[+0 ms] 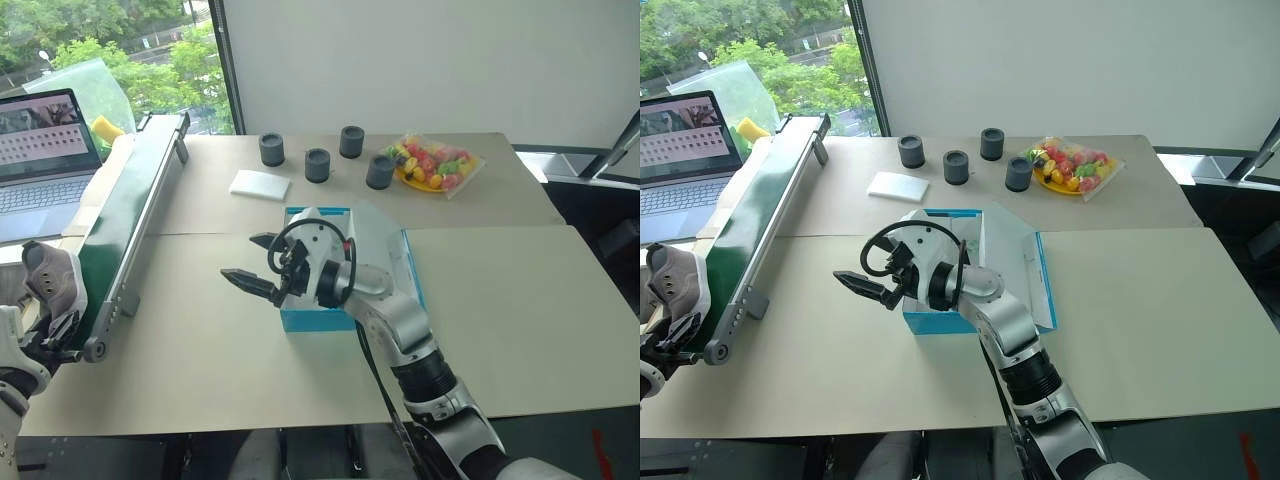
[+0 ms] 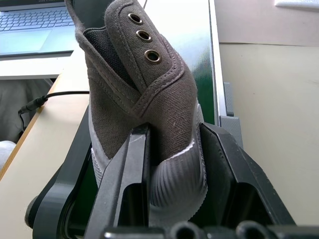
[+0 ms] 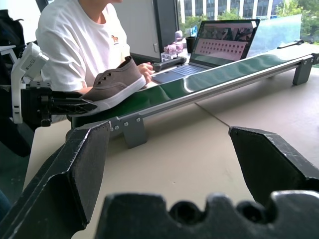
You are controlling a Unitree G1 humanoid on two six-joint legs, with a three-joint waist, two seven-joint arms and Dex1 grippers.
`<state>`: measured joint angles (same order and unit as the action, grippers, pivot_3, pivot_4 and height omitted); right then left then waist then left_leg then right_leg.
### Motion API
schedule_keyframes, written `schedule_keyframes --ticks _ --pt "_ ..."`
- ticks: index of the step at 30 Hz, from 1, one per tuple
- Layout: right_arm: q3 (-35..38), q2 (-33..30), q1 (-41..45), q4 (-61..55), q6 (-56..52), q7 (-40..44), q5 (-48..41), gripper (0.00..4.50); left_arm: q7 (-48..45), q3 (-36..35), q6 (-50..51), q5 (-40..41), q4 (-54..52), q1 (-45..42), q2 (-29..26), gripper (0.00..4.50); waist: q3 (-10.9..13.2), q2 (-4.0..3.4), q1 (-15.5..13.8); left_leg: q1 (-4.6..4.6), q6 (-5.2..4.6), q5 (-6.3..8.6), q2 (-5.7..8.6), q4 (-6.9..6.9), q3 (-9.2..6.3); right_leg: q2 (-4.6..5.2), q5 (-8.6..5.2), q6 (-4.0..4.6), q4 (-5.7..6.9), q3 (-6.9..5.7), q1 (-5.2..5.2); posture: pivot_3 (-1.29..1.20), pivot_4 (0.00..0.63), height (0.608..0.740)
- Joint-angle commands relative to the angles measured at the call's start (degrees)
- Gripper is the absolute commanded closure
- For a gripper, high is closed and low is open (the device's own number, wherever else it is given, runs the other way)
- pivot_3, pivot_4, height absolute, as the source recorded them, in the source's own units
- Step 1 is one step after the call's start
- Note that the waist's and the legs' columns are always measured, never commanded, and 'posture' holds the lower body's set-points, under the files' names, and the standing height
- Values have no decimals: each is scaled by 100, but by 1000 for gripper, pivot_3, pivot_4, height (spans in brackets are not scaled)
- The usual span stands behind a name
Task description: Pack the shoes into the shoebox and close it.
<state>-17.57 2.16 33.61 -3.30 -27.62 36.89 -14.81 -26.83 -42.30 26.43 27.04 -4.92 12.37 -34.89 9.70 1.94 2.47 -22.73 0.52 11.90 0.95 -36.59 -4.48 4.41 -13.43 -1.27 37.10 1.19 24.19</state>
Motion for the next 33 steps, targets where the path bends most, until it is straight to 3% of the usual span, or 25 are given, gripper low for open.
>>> schedule_keyframes --ticks 1,7,11,21,28,33 --pt "44 59 158 -209 20 -5 -130 0 152 -75 -26 -96 -80 59 -38 3029 0 0 1 0 0 0 0 0 0 0 0 0 0 0 0 0 150 731" --pt "28 60 128 -238 11 -15 -122 0 137 -74 -33 -63 -132 90 -16 4105 0 0 4 0 0 0 -2 0 0 0 0 0 -1 0 1 0 150 731" --pt "17 50 124 -239 8 -17 -107 0 165 -65 -17 -66 -115 73 -27 4458 1 -1 -1 0 0 0 -2 0 0 1 0 0 -1 0 0 0 150 731" --pt "25 43 145 -175 13 -34 -79 0 426 83 -145 -292 -263 76 27 4500 1 -1 -13 1 0 0 -1 0 0 1 0 0 0 0 -1 0 150 731" --pt "33 54 178 -50 36 -83 -47 0 1311 71 -461 -680 -1362 -259 400 4500 -3 8 -32 -11 1 0 1 0 -2 3 0 0 -6 -1 4 0 150 731" --pt "179 152 252 89 -117 -216 -159 0 1598 654 -401 -1054 -2281 -248 633 4500 -3 9 -18 -12 3 2 3 0 1 4 0 -1 -7 4 5 0 150 731"
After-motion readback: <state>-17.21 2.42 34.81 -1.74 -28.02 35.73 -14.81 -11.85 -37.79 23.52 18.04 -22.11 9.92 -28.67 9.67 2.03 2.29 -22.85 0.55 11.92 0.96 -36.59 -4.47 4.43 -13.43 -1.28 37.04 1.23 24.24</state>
